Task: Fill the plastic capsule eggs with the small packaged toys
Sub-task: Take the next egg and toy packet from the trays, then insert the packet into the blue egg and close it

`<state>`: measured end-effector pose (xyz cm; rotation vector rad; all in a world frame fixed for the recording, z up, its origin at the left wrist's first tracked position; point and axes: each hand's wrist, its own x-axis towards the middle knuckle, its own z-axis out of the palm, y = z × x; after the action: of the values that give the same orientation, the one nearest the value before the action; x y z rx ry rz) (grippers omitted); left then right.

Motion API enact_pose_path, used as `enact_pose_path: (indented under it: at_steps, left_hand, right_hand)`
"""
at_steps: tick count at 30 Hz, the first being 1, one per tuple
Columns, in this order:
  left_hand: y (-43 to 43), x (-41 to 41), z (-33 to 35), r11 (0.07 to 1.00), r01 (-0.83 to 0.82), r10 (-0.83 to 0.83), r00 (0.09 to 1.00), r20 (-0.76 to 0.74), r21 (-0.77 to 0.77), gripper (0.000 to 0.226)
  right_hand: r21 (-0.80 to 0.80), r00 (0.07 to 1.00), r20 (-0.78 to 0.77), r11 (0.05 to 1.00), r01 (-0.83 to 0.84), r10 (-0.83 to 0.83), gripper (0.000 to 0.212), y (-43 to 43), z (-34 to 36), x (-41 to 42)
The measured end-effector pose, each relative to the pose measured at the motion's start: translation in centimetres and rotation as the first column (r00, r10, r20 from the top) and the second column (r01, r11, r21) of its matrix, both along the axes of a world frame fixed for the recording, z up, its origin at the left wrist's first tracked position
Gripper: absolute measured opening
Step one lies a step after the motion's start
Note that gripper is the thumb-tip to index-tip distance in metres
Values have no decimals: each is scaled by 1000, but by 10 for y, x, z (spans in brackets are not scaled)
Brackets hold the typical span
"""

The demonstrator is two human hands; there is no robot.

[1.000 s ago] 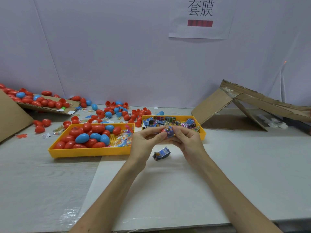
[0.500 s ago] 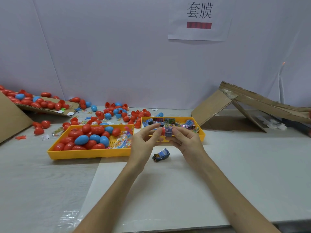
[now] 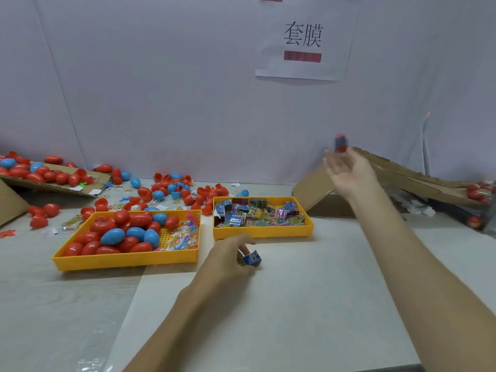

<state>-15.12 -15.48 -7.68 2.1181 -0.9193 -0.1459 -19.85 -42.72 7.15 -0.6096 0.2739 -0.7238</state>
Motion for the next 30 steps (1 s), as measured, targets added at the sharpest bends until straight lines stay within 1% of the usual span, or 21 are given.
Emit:
enact_pose_path:
  at_steps: [1, 2, 3, 4, 5, 6, 7, 8, 9, 10, 11, 12, 13, 14, 16, 17, 21, 23, 30]
  left_hand:
    - [1, 1, 0, 1000, 19, -19, 1000, -18, 10, 53]
    - [2, 2, 1, 999, 34, -34, 999, -35, 21, 55]
    - [2, 4, 2, 999, 42, -41, 998, -49, 29, 56]
    - [3, 5, 3, 999, 42, -40, 997, -59, 32, 57]
    - [3, 6, 4, 999, 39, -37, 997, -69, 27, 58]
    - [3, 8, 3, 999, 35, -34, 997, -76, 16, 57]
    - [3, 8, 3, 1000, 29, -28, 997, -78, 1, 57]
    - [3, 7, 3, 1000, 18, -19, 997, -75, -10, 56]
    - [2, 6, 3, 1000, 2, -3, 998, -64, -16, 56]
    - [2, 5, 2, 1000, -17, 17, 999, -45, -19, 55]
    - [2, 4, 2, 999, -37, 37, 999, -22, -24, 55]
    - [3, 3, 2, 998, -54, 54, 999, -3, -34, 54]
    - [4, 3, 1, 996, -67, 67, 998, 6, -50, 54]
    - [5, 3, 0, 995, -78, 78, 997, 3, -70, 53]
    - [5, 6, -3, 990, -93, 91, 996, -20, -102, 50]
    - [5, 7, -4, 989, -100, 98, 995, -27, -108, 50]
    - [2, 8, -5, 988, -120, 118, 993, -29, -97, 51]
    - [2, 8, -5, 987, -130, 126, 991, -43, -99, 50]
    - [1, 5, -2, 990, -120, 117, 992, -46, -78, 48]
  right_hand:
    - [65, 1000, 5, 998, 25, -25, 34, -10, 7, 0]
    - [97, 1000, -10, 995, 18, -17, 40, -16, 7, -1]
    - [72, 999, -52, 997, -5, 9, 38, -14, 4, -2]
    - [-1, 992, -119, 999, -35, 35, 27, -7, -5, -2]
    - [-109, 980, -192, 991, -78, 56, 17, 3, -17, -2]
    - [-220, 960, -272, 967, -131, 68, 14, 16, -31, -2]
    - [-337, 932, -358, 923, -187, 58, 15, 30, -44, -3]
    - [-472, 899, -437, 847, -245, 16, 17, 44, -58, -4]
    - [-608, 864, -501, 729, -315, -46, 19, 55, -71, -3]
    - [-719, 834, -540, 575, -390, -110, 22, 67, -84, -3]
    - [-788, 817, -555, 416, -454, -160, 25, 77, -96, -2]
    - [-818, 807, -558, 289, -497, -194, 25, 86, -106, -1]
    - [-832, 807, -551, 215, -512, -211, 25, 95, -114, 0]
    - [-846, 814, -532, 174, -503, -233, 25, 101, -121, 0]
    - [-875, 827, -483, 133, -465, -289, 27, 106, -133, -3]
    - [-880, 831, -473, 128, -457, -292, 27, 107, -137, -5]
    - [-868, 823, -493, 102, -485, -280, 26, 111, -144, -11]
    - [-865, 819, -500, 109, -490, -283, 26, 112, -142, -11]
    - [-843, 805, -538, 162, -512, -252, 14, 114, -137, -13]
